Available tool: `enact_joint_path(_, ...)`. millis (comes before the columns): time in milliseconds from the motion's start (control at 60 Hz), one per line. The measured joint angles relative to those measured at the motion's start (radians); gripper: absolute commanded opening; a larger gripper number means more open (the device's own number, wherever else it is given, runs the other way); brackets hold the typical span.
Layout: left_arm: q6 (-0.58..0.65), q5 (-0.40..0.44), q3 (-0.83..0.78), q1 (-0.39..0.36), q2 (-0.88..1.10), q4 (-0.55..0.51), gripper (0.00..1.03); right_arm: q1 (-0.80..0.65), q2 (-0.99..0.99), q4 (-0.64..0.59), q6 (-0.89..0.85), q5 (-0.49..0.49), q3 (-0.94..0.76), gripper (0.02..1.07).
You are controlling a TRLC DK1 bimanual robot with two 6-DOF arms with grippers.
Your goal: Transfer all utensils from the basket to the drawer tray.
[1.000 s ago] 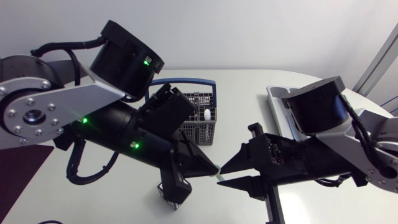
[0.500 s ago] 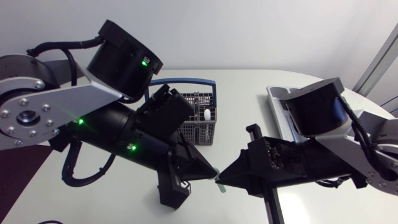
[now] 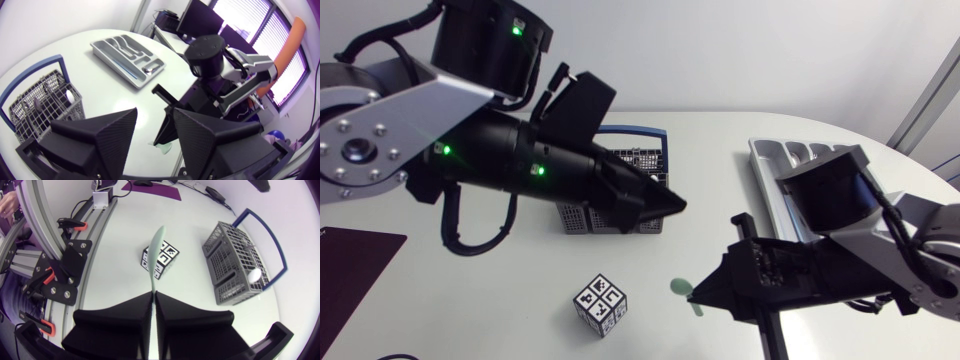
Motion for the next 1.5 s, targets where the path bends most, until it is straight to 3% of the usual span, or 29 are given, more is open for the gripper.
enact_joint_path(183,-0.098,-0.115,0.045,0.056,0.116,0.06,0.58,-0.23,-0.037,-0.042,-0.111,0.025,-0.003,0.08)
enact_joint_path(467,-0.151,-0.244,0.068,0.059,0.251,0.063,0.58,-0.668,-0.035,-0.078,-0.386,0.047,-0.003,0.08)
enact_joint_path(717,-0.173,-0.298,0.105,0.06,0.298,0.069,0.58,-0.982,0.084,0.032,-0.597,0.069,0.008,0.08)
enact_joint_path(983,-0.188,-0.328,0.139,0.06,0.348,0.072,0.58,-1.107,0.249,0.296,-0.708,0.169,0.008,0.08)
enact_joint_path(1367,-0.21,-0.375,0.161,0.063,0.37,0.073,0.58,-1.133,0.482,0.575,-0.77,0.351,0.008,0.09)
enact_joint_path(1433,-0.21,-0.377,0.162,0.063,0.379,0.073,0.58,-1.135,0.512,0.616,-0.776,0.376,0.008,0.21)
enact_joint_path(1467,-0.211,-0.379,0.162,0.063,0.383,0.073,0.58,-1.135,0.52,0.624,-0.777,0.385,0.008,0.36)
enact_joint_path(1500,-0.211,-0.384,0.162,0.063,0.389,0.073,0.58,-1.136,0.528,0.63,-0.78,0.391,0.007,0.62)
